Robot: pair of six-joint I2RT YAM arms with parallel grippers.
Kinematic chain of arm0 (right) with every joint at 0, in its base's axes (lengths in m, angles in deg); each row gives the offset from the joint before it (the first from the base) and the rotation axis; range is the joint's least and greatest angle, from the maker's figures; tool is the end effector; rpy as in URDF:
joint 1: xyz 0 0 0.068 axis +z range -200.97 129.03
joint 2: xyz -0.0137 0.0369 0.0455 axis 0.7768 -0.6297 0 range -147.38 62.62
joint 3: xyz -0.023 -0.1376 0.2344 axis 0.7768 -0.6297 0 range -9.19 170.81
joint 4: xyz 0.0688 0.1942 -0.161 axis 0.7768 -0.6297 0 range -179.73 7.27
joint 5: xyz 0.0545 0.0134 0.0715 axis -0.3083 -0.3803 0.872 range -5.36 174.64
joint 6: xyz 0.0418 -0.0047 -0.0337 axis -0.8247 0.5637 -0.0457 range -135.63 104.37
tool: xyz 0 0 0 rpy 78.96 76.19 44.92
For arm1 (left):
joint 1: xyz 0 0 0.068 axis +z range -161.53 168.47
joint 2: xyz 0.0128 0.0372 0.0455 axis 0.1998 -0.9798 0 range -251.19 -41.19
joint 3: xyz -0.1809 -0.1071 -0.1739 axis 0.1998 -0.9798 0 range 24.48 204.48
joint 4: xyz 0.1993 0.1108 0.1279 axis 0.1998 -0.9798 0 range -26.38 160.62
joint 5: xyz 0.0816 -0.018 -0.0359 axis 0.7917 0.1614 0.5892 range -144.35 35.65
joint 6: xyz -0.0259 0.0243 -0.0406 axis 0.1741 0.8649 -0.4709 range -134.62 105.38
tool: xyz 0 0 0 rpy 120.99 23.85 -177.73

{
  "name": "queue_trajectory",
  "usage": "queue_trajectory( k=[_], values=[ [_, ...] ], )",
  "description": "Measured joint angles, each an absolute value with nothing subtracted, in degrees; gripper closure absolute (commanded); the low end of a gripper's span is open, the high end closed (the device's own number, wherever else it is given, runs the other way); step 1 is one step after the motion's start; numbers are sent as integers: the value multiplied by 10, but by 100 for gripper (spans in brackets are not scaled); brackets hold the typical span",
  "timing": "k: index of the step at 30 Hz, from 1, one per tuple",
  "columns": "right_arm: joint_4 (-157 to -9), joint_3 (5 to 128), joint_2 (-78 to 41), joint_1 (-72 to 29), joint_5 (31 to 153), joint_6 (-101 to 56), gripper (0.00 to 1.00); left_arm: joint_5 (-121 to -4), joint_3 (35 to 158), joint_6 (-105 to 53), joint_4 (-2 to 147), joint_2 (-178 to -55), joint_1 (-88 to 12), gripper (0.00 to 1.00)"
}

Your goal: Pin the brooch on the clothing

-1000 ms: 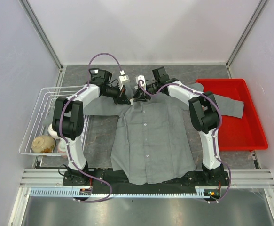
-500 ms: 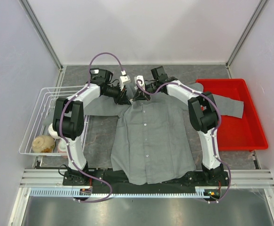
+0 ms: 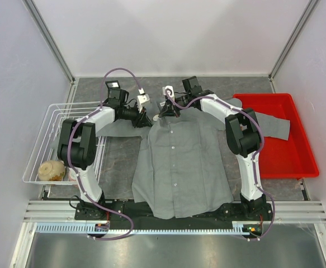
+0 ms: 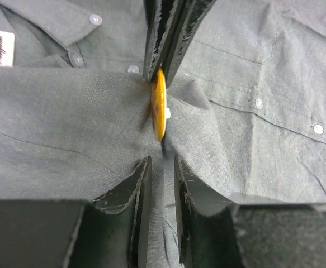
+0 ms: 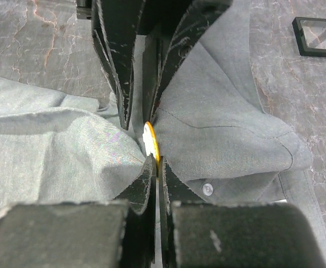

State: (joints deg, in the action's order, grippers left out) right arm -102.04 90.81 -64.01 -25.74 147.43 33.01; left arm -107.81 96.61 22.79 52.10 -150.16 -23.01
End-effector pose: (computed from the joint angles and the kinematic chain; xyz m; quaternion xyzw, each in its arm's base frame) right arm 0.4264 0.2359 0.2042 -0.6318 0.5149 0.4078 0.4116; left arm 0.3784 -0.1062 0.1860 0.4748 0.7207 -0.3587 0.3555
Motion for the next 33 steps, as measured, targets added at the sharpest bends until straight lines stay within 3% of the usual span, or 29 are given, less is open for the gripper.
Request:
queue_trajectory(
  k=[6,11,18,33],
  values=[
    [-992,907,-640,-260,1483,301,100,-1088,942,234,574,-1470,-230,72],
    [-946,897,-640,-260,1487,262,100,-1104,929,234,599,-1458,-231,81],
    [-899,871,-640,-260,1490,229,100,-1104,927,233,622,-1458,-234,85],
    [-879,868,-640,-262,1491,218,100,-1066,915,225,638,-1458,-235,78]
  ],
)
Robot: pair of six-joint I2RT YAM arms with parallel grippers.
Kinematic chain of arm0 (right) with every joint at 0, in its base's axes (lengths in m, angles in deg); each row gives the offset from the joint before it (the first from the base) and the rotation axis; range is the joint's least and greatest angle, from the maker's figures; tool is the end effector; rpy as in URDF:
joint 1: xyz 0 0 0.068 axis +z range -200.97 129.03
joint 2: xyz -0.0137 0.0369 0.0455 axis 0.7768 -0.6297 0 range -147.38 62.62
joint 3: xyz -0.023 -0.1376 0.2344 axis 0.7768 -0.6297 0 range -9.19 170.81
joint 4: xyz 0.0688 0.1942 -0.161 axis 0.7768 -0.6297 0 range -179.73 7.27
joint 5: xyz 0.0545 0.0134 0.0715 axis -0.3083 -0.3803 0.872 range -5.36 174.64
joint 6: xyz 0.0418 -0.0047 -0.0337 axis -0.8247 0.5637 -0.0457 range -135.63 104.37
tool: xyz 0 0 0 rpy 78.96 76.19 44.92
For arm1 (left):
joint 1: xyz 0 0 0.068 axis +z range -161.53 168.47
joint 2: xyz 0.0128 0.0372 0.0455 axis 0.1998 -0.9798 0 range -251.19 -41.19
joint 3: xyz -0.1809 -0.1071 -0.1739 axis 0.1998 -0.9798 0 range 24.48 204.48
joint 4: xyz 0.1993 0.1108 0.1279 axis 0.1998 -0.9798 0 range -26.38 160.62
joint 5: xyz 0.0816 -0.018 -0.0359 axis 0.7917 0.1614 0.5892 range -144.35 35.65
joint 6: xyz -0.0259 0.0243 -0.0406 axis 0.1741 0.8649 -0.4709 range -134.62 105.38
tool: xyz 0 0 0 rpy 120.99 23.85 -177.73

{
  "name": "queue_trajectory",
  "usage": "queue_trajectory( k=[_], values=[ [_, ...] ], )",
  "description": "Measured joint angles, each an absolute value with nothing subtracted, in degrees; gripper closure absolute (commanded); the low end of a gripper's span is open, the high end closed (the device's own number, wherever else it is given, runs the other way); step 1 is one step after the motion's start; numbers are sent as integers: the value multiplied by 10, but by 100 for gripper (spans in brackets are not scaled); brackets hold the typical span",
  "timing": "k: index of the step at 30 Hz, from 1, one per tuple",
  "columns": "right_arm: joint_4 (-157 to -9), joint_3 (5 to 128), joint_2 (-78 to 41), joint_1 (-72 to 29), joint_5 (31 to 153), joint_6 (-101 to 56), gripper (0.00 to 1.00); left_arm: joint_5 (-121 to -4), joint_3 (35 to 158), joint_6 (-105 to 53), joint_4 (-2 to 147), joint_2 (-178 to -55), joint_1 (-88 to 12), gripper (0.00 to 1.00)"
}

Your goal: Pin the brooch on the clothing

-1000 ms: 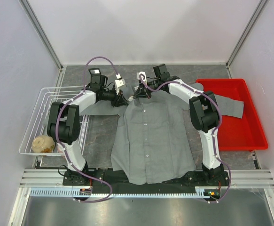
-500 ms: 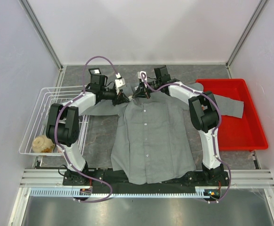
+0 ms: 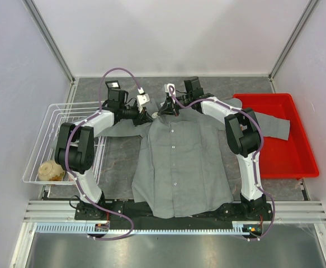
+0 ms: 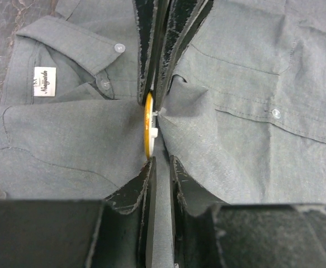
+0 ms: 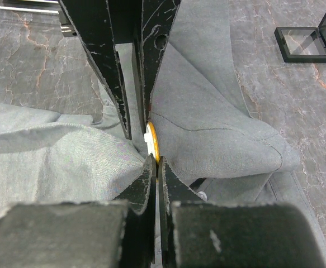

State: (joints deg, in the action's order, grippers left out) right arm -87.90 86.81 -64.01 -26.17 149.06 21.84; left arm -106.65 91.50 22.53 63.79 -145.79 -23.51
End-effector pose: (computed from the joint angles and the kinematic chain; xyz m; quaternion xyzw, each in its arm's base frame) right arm 0.4327 0.2353 0.1998 -0.5974 0.5191 0.4290 0.4355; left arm 0.3715 -0.1077 0.2001 0.4994 0.6816 -0.3207 0.4280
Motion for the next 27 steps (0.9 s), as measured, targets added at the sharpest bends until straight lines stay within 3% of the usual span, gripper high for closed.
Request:
queue_trajectory(
  k=[22,27],
  values=[
    [-875,857,-640,-263,1494,219,100,-1046,914,229,656,-1458,-238,76],
    [-875,857,-640,-263,1495,219,100,-1055,914,230,656,-1458,-242,87]
  ],
)
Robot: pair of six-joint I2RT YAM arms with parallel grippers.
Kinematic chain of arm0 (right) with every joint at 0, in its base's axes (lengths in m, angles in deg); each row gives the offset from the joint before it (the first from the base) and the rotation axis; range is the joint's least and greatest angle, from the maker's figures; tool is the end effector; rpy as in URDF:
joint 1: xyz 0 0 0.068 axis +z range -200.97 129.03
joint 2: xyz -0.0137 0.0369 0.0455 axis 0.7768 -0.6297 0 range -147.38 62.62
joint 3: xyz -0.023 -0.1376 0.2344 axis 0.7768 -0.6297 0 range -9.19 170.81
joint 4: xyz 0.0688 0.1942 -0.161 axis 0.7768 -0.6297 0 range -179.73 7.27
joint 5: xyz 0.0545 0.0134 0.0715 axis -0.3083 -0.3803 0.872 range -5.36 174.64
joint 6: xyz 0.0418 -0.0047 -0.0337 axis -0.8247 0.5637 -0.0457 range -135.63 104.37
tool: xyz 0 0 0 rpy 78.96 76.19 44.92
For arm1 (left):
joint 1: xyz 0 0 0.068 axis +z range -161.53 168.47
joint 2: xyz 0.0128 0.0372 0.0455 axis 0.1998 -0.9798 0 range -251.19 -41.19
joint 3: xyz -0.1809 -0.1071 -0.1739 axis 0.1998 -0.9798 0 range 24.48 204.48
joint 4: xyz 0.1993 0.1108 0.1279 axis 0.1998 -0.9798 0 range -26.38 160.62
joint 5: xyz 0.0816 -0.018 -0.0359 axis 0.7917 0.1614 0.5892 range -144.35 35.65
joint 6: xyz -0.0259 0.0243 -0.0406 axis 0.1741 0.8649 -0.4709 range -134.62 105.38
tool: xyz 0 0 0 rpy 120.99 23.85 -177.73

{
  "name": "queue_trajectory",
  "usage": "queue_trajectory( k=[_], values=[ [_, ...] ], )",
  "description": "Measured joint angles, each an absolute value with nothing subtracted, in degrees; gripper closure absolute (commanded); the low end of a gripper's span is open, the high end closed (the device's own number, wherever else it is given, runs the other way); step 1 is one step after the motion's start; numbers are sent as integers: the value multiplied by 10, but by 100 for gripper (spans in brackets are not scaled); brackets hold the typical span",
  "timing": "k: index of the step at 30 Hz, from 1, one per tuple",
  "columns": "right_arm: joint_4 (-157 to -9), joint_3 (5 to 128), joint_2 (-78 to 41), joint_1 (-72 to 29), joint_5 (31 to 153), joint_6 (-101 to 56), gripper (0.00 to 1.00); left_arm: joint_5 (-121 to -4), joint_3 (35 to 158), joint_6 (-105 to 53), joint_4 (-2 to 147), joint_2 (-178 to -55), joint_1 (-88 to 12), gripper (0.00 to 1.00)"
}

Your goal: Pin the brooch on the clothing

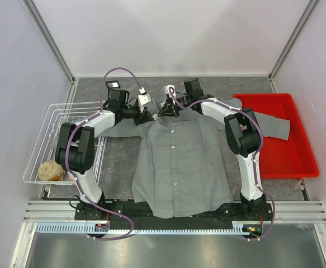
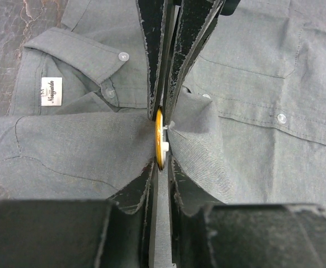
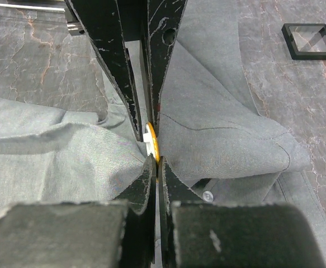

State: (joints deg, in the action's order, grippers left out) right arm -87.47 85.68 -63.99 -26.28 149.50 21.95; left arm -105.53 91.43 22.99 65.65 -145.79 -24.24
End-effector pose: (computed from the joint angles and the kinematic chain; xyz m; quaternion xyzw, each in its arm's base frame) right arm 0.4309 0.2336 0.1945 -0.5964 0.5201 0.4331 0.4315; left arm 0.3724 -0.1125 0.2016 0.5083 0.6737 -0.3081 0.4391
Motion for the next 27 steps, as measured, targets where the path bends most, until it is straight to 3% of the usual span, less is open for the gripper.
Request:
queue_trajectory(
  k=[6,9,10,11,27],
  values=[
    [-875,853,-640,-263,1500,220,100,-1056,914,230,656,-1458,-245,97],
    [-875,853,-640,-263,1500,222,73,-1056,914,230,656,-1458,-245,98],
    [-875,853,-640,-263,1500,224,58,-1056,914,230,656,-1458,-245,98],
    [-875,852,-639,-263,1499,227,54,-1055,914,230,656,-1458,-245,98],
    [-987,883,-639,-269,1487,371,55,-1056,914,242,653,-1458,-245,98]
  ],
)
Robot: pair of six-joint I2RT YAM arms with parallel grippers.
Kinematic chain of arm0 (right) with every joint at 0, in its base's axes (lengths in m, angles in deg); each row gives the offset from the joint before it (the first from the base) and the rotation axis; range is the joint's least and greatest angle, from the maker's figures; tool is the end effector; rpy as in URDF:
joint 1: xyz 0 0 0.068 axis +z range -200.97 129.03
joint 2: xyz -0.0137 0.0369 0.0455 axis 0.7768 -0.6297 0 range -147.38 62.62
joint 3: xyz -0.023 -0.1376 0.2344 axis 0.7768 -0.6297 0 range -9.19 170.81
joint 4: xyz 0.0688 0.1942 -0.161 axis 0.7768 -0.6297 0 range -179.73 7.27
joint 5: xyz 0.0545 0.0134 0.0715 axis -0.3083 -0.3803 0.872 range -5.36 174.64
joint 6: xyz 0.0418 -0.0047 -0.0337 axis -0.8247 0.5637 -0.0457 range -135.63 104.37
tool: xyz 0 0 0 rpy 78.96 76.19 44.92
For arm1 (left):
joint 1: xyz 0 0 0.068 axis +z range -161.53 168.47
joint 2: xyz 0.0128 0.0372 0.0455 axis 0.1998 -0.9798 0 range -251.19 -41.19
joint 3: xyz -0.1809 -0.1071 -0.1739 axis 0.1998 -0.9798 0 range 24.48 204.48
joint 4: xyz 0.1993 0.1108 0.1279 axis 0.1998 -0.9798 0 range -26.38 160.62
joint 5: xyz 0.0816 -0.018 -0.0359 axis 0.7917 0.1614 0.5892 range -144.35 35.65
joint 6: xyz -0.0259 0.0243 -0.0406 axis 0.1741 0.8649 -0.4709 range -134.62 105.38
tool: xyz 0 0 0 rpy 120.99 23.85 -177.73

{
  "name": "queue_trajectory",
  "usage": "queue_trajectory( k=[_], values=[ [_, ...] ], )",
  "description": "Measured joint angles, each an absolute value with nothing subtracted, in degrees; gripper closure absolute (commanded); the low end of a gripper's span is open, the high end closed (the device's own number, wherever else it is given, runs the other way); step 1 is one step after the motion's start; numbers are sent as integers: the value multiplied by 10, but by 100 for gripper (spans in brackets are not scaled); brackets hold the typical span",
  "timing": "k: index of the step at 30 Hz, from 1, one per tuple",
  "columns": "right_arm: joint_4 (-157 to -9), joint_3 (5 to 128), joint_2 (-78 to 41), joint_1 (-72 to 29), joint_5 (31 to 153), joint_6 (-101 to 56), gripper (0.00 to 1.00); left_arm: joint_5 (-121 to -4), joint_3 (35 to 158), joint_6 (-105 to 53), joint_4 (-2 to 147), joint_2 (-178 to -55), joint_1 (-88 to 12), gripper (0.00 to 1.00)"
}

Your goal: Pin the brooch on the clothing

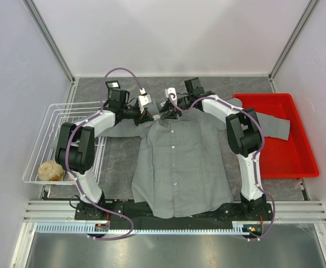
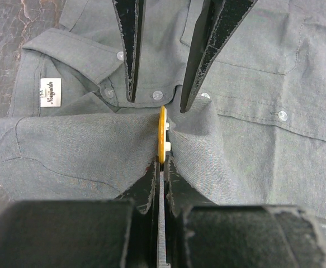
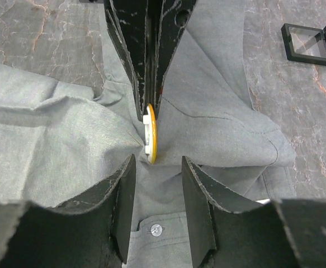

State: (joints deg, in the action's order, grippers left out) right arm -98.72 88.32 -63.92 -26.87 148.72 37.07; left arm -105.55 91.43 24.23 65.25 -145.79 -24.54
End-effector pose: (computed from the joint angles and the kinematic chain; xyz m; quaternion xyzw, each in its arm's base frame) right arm 0.4286 0.2268 0.1958 -0.6456 0.4876 0.3948 0.4354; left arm 0.3714 -0.1144 0.2011 0.5166 0.6685 -0.3058 0.4390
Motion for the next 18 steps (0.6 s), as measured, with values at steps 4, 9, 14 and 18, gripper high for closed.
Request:
queue_trajectory(
  k=[4,9,14,18],
  values=[
    [-1014,900,-639,-263,1484,392,55,-1056,914,250,648,-1458,-248,98],
    [-1038,907,-639,-255,1476,410,51,-1055,914,255,648,-1458,-252,98],
    [-1066,913,-639,-249,1467,433,51,-1055,914,257,647,-1458,-252,98],
    [-1081,925,-639,-247,1463,443,56,-1056,914,258,647,-1458,-252,98]
  ],
)
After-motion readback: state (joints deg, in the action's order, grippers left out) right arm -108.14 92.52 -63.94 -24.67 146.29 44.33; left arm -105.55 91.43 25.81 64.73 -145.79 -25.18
